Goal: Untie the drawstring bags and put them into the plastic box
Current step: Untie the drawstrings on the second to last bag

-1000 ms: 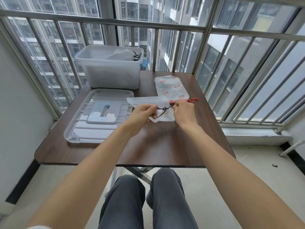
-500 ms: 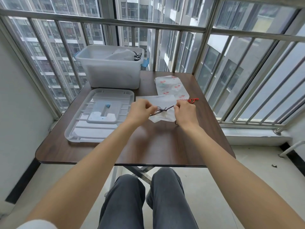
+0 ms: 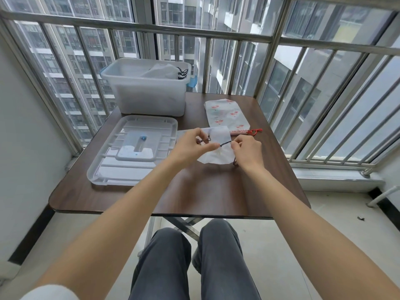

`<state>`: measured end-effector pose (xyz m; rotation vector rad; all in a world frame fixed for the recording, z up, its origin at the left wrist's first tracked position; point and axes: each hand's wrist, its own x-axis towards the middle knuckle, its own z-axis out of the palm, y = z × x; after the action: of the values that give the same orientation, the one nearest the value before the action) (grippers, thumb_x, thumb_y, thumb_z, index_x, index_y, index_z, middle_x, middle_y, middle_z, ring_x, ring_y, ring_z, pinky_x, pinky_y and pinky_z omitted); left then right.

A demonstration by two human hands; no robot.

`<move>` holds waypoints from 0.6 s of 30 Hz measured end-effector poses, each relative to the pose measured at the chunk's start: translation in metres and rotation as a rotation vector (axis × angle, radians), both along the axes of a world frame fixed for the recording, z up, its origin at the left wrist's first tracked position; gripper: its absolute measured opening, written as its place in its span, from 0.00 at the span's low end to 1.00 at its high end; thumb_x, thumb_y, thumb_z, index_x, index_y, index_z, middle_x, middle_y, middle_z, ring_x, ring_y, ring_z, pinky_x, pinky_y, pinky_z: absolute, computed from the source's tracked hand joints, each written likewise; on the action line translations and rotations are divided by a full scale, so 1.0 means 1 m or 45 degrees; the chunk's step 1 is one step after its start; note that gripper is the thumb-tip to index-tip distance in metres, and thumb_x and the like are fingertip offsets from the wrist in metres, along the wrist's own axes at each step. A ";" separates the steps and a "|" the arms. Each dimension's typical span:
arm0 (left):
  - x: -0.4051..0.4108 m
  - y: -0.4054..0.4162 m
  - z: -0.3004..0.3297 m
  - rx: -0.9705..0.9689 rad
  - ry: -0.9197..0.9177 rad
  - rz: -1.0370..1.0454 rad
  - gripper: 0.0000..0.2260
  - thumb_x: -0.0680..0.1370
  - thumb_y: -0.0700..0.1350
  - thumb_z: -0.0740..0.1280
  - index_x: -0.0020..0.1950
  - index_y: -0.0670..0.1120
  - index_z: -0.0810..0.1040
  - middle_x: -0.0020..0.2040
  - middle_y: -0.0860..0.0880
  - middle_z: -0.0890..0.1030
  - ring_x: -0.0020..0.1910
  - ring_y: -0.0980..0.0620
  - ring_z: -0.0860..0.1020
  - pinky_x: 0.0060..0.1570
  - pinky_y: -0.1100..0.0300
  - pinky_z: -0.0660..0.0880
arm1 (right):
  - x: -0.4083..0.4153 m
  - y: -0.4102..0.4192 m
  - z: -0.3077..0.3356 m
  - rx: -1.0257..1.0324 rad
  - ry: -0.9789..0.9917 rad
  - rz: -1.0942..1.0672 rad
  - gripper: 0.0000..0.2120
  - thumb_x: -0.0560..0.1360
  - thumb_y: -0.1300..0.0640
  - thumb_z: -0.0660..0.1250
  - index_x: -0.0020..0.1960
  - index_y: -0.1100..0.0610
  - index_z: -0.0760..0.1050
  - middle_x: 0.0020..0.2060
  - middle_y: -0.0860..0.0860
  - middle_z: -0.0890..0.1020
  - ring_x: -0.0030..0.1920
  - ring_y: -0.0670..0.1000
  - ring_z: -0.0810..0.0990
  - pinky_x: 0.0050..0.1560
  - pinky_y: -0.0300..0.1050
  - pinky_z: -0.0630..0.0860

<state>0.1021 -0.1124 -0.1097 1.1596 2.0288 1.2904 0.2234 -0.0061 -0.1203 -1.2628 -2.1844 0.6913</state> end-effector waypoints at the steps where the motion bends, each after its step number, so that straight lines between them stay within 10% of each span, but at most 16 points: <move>1: 0.000 0.000 -0.001 -0.023 0.183 -0.005 0.11 0.70 0.50 0.74 0.39 0.46 0.74 0.34 0.52 0.73 0.32 0.55 0.69 0.32 0.62 0.64 | 0.001 0.000 0.001 -0.018 0.030 -0.009 0.10 0.76 0.60 0.62 0.47 0.63 0.80 0.46 0.61 0.83 0.52 0.61 0.78 0.51 0.49 0.73; 8: -0.004 0.000 -0.003 -0.159 0.664 0.027 0.06 0.76 0.41 0.67 0.47 0.38 0.79 0.48 0.40 0.80 0.50 0.44 0.75 0.42 0.58 0.65 | 0.005 0.004 0.003 0.022 0.054 -0.051 0.09 0.76 0.63 0.61 0.44 0.64 0.79 0.45 0.61 0.83 0.50 0.60 0.77 0.45 0.45 0.70; 18: -0.011 -0.017 -0.004 -0.127 0.777 -0.065 0.07 0.78 0.39 0.65 0.51 0.40 0.82 0.46 0.40 0.83 0.42 0.44 0.75 0.36 0.66 0.60 | 0.008 0.009 0.005 0.047 0.057 -0.044 0.09 0.76 0.62 0.62 0.44 0.64 0.80 0.47 0.60 0.83 0.53 0.60 0.78 0.47 0.43 0.69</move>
<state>0.0910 -0.1297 -0.1142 1.6936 2.4192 0.8563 0.2315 0.0030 -0.1153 -1.2516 -2.1244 0.6566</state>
